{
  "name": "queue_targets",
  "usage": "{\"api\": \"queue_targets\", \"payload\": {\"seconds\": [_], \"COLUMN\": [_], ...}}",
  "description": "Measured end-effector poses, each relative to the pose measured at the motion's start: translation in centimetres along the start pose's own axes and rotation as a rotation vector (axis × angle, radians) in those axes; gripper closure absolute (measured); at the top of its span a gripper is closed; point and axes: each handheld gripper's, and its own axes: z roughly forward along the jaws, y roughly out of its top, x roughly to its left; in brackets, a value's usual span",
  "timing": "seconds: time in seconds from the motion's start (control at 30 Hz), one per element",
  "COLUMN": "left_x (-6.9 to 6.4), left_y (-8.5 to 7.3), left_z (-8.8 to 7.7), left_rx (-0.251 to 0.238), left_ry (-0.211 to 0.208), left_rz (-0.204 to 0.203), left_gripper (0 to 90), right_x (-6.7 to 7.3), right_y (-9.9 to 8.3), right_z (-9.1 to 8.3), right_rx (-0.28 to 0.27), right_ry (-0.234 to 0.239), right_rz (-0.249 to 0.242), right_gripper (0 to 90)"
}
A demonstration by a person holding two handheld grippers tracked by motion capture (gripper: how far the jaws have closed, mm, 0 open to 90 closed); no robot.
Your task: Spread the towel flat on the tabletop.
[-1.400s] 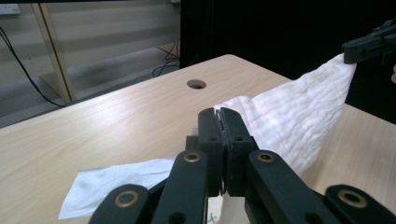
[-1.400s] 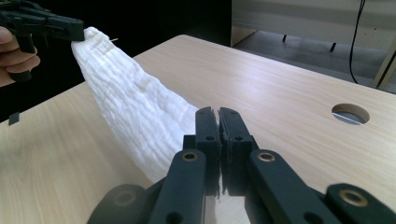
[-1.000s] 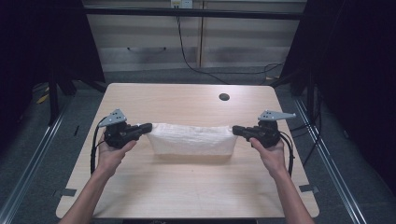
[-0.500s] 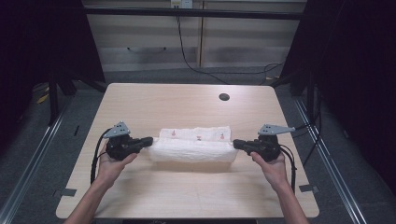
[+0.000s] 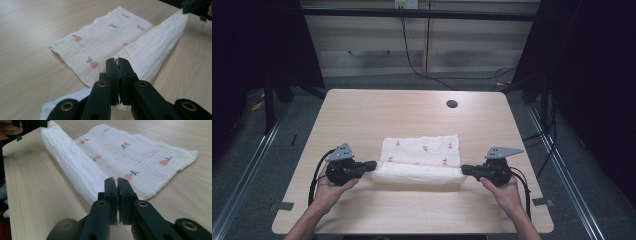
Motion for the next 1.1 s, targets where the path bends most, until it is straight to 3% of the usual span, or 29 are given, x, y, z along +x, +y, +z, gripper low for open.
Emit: {"api": "queue_targets", "payload": {"seconds": [0.1, 0.23, 0.3, 0.47, 0.53, 0.63, 0.73, 0.87, 1.1], "left_x": [-0.2, -0.6, -0.9, -1.5, -2.1, -2.2, -1.4, -0.6, 1.7], "left_y": [-0.6, -1.9, -2.5, -3.3, -3.4, -3.3, -2.7, -2.1, -0.4], "left_z": [-0.1, 0.6, 0.6, 0.3, -0.6, -1.4, -2.6, -2.5, 0.4], "left_rx": [0.016, 0.097, 0.095, 0.105, 0.081, 0.05, 0.001, -0.006, 0.026], "left_ry": [-0.009, 0.01, -0.005, -0.023, -0.011, -0.018, 0.003, 0.017, 0.057], "left_rz": [0.002, 0.029, 0.008, 0.001, -0.017, -0.017, -0.051, -0.065, -0.079], "left_gripper": [87.7, 86.6, 86.5, 81.6, 73.2, 71.9, 63.7, 60.5, 60.6], "right_x": [0.3, 1.1, 1.5, 2.0, 2.2, 2.2, 2.1, 1.7, 0.2], "right_y": [-0.3, -1.4, -2.0, -2.9, -3.1, -3.1, -2.7, -2.3, -0.7], "right_z": [0.0, 0.5, 0.7, 0.7, 0.5, 0.0, -0.8, -1.2, 0.8], "right_rx": [0.005, 0.056, 0.074, 0.079, 0.079, 0.056, 0.006, -0.013, 0.006], "right_ry": [0.006, 0.028, 0.038, 0.051, 0.052, 0.055, 0.029, 0.018, -0.008], "right_rz": [-0.006, -0.011, -0.013, -0.016, -0.017, -0.01, -0.002, 0.008, 0.011], "right_gripper": [86.5, 85.5, 85.0, 80.0, 75.7, 72.9, 67.1, 62.9, 60.4]}}
